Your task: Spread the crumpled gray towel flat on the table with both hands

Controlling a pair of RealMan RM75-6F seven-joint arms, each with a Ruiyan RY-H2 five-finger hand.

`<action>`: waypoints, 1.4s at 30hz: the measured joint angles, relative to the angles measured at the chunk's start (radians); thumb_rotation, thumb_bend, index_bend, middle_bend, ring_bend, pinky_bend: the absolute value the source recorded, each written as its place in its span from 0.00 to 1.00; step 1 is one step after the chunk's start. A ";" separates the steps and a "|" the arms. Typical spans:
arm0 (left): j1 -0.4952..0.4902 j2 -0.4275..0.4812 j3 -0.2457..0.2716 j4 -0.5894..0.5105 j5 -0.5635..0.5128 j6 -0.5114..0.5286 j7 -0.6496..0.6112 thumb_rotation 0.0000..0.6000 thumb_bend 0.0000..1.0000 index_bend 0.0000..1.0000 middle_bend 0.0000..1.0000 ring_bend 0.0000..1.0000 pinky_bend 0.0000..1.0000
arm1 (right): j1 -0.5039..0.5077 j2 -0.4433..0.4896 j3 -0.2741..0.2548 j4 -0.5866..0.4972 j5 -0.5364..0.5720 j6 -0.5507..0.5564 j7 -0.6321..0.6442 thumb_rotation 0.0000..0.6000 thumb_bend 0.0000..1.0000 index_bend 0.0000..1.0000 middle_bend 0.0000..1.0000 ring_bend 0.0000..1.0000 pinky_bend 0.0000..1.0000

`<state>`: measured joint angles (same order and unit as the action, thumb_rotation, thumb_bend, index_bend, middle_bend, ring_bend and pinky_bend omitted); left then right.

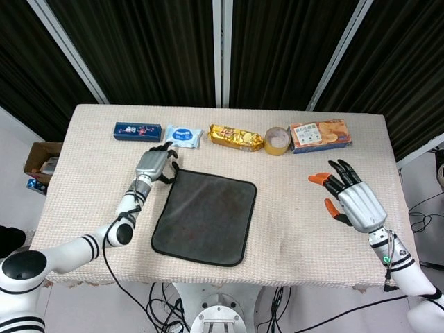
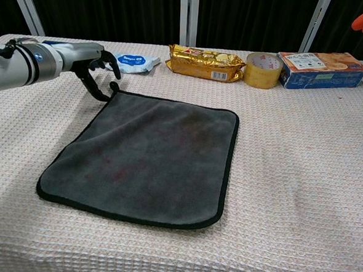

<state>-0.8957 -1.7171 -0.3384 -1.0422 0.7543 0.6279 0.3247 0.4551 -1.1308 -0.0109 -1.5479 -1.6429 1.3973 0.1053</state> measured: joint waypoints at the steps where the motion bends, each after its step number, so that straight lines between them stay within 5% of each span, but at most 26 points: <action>1: -0.003 0.001 -0.002 -0.001 -0.011 -0.010 -0.009 1.00 0.19 0.33 0.04 0.11 0.15 | -0.002 -0.003 0.001 0.004 -0.001 0.000 0.003 1.00 0.44 0.24 0.23 0.00 0.00; 20: -0.068 -0.009 0.078 0.025 -0.109 -0.017 0.003 1.00 0.34 0.48 0.05 0.11 0.15 | -0.038 -0.022 0.022 0.045 -0.007 0.002 0.070 1.00 0.44 0.24 0.23 0.00 0.00; 30: -0.071 -0.037 0.087 0.049 -0.064 0.016 -0.022 1.00 0.48 0.62 0.13 0.11 0.15 | -0.053 -0.029 0.027 0.061 -0.013 0.005 0.094 1.00 0.45 0.24 0.23 0.00 0.00; 39: -0.083 -0.055 0.108 0.104 0.010 0.070 0.020 1.00 0.48 0.61 0.13 0.11 0.15 | -0.064 -0.031 0.030 0.066 -0.015 0.006 0.101 1.00 0.45 0.24 0.22 0.00 0.00; 42: -0.087 -0.060 0.117 0.115 0.014 0.071 0.047 1.00 0.45 0.47 0.11 0.11 0.15 | -0.067 -0.031 0.031 0.067 -0.018 0.006 0.103 1.00 0.45 0.24 0.22 0.00 0.00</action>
<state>-0.9828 -1.7771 -0.2215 -0.9272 0.7685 0.6989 0.3721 0.3878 -1.1618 0.0197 -1.4814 -1.6611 1.4036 0.2085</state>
